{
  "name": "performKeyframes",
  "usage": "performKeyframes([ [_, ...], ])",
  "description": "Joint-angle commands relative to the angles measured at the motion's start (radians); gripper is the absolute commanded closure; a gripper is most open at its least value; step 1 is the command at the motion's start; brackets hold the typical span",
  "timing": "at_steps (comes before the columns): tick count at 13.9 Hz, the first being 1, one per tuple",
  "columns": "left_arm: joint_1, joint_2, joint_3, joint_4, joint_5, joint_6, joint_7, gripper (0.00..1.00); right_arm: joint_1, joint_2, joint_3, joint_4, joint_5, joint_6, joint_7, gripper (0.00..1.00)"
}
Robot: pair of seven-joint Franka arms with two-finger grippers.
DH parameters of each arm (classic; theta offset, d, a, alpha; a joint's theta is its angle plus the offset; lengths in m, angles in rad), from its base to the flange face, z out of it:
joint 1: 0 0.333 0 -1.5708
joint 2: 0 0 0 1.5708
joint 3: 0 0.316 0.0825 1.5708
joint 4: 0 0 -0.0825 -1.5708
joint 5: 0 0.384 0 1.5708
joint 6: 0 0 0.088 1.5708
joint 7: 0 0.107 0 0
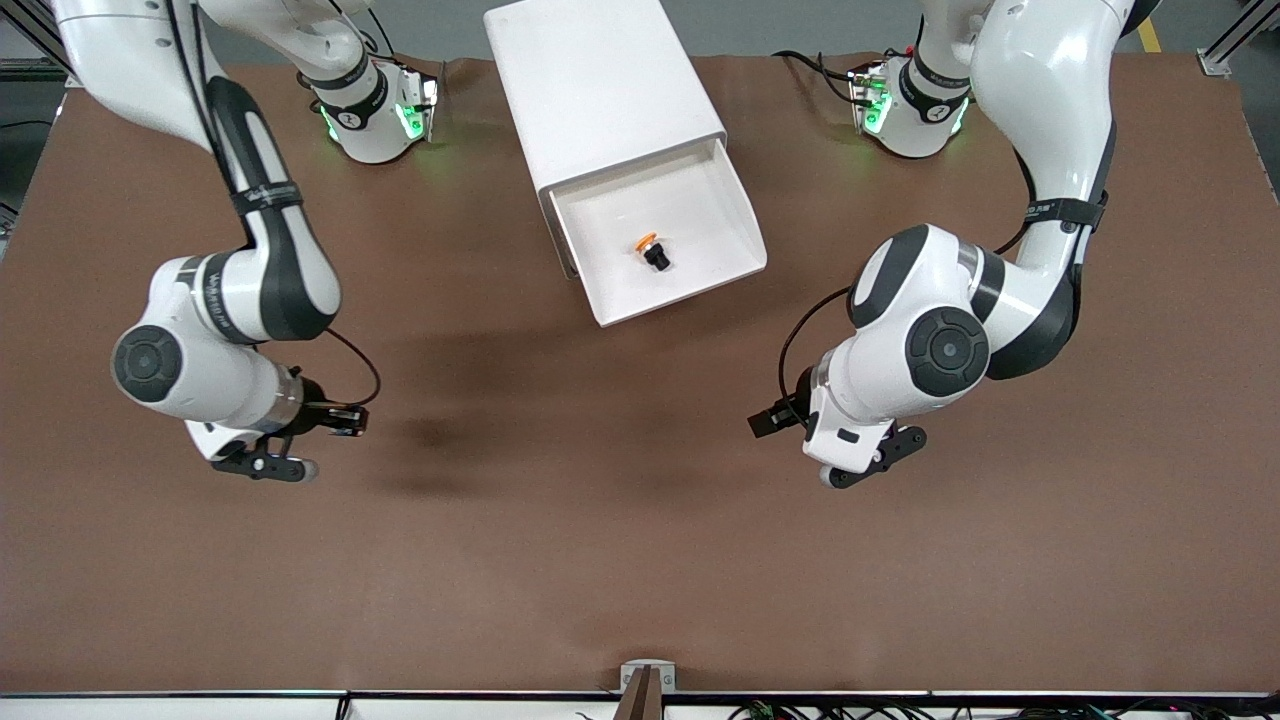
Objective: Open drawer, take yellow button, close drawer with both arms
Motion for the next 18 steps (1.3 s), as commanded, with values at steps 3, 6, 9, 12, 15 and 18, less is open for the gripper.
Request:
performKeyframes([
  [3, 0.0, -0.016, -0.004, -0.017, 0.018, 0.0, -0.005, 0.0, -0.177, -0.038, 0.019, -0.049, -0.09, 0.083, -0.163, 1.0],
  [6, -0.002, -0.016, -0.004, -0.017, 0.016, 0.0, -0.005, 0.0, -0.237, 0.003, 0.019, -0.049, -0.092, 0.138, -0.226, 1.0],
  [9, -0.014, -0.016, -0.004, -0.019, 0.016, -0.001, -0.005, 0.0, -0.269, 0.06, 0.02, -0.054, -0.092, 0.219, -0.267, 1.0],
  [12, -0.039, -0.018, -0.002, -0.019, 0.016, -0.001, -0.007, 0.0, -0.271, 0.11, 0.02, -0.052, -0.091, 0.293, -0.26, 1.0],
  [15, -0.063, -0.018, -0.002, -0.017, 0.015, -0.001, -0.009, 0.0, -0.274, 0.16, 0.02, -0.051, -0.086, 0.354, -0.255, 1.0],
  [18, -0.088, -0.018, -0.002, -0.017, 0.016, -0.001, -0.009, 0.0, -0.28, 0.19, 0.019, -0.046, -0.081, 0.385, -0.251, 1.0],
])
